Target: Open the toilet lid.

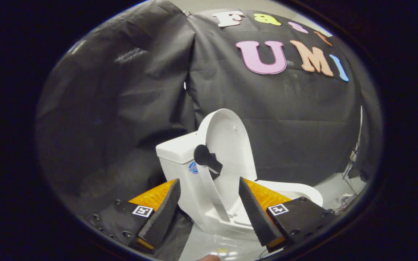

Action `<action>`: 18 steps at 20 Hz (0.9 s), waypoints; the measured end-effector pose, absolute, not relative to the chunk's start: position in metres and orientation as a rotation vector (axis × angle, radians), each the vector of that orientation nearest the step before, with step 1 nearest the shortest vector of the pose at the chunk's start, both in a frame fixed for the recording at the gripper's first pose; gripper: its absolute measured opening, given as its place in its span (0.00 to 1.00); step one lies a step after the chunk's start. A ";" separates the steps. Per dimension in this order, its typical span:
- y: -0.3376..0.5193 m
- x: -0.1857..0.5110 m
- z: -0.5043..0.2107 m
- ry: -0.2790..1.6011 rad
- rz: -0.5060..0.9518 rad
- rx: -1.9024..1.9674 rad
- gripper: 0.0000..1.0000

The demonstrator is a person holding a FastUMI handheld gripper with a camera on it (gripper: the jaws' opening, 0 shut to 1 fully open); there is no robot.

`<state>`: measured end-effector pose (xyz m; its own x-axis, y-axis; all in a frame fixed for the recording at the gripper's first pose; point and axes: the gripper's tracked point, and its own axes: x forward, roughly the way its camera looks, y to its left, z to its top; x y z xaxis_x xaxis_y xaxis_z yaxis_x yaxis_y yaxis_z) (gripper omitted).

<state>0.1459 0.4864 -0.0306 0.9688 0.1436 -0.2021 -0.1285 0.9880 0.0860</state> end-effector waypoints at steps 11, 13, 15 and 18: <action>0.392 0.104 0.009 0.129 0.073 0.077 0.99; 0.373 0.099 0.013 0.129 0.060 0.082 0.99; 0.355 0.095 0.017 0.131 0.052 0.079 0.99; 0.327 0.091 0.025 0.133 0.042 0.067 0.99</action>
